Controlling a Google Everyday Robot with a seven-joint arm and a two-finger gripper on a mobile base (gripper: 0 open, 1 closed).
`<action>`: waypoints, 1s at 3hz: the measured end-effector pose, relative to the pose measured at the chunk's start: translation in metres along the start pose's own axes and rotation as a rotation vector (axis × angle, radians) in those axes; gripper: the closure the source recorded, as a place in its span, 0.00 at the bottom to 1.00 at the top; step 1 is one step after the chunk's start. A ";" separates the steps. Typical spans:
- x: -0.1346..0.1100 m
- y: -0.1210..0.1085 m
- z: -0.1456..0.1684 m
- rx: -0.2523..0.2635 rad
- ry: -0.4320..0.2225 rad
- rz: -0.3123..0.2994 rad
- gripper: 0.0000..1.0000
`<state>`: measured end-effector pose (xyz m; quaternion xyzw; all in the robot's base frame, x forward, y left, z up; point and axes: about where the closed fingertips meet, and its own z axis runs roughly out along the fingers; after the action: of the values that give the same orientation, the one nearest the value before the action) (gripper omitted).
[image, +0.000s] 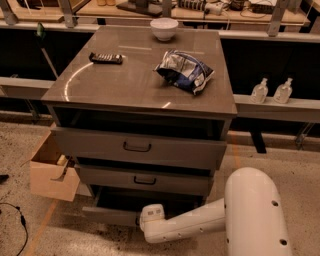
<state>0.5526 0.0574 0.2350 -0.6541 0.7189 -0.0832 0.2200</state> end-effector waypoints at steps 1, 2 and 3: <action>-0.008 0.004 0.003 -0.026 -0.024 -0.003 0.94; -0.013 0.008 0.007 -0.051 -0.034 -0.004 0.73; -0.015 0.013 0.012 -0.073 -0.033 -0.003 0.82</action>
Offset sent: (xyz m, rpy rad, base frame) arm -0.0048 0.0225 -0.0101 0.0440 0.0695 0.0399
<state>0.5471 0.0755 0.2222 -0.6641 0.7167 -0.0465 0.2077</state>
